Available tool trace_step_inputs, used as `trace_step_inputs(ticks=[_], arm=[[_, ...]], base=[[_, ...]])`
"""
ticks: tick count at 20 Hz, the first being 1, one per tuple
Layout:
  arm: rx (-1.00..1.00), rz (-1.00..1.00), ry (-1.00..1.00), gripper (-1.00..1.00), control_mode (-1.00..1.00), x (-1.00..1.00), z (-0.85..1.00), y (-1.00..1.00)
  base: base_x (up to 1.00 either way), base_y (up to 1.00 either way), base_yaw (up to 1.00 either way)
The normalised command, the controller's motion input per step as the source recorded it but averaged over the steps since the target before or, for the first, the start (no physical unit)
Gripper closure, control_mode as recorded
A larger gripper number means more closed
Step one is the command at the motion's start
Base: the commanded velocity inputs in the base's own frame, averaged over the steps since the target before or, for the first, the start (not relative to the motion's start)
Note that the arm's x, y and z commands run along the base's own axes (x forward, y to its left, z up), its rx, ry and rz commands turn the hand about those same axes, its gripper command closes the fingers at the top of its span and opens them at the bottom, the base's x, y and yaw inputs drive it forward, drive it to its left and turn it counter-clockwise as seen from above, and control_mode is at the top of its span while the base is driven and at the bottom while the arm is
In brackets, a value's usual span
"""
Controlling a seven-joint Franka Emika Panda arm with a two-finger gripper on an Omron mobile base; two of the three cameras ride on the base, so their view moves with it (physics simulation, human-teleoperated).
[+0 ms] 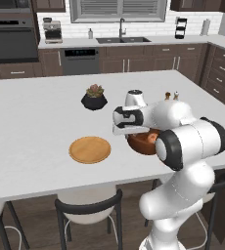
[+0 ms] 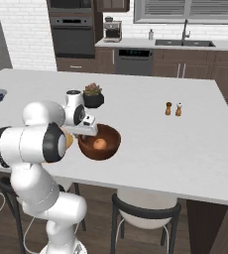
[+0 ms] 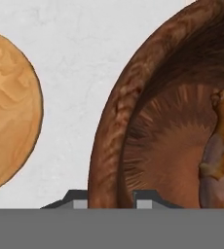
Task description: Pick the chicken drumstick and onion from their plates and place them in the bowl. Then put the bowl in the fridge.
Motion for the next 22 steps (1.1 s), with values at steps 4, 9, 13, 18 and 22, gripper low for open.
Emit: trace_step_inputs(ticks=[4,9,13,18,22], arm=[[0.0,0.06,0.0,1.0,-1.0,-0.52,0.98,0.0],[0.0,0.15,0.0,1.0,-1.0,-0.3,0.83,0.0],[0.0,0.46,0.0,1.0,-1.0,-0.31,0.52,-0.08],[0.0,0.64,0.0,1.0,-1.0,-0.27,0.3,0.0],[0.0,0.6,0.02,1.0,-1.0,-0.08,0.34,0.0]], base=[[0.0,0.0,0.0],[0.0,0.0,0.0],[0.0,0.0,0.0],[0.0,0.0,0.0],[0.0,0.0,0.0]])
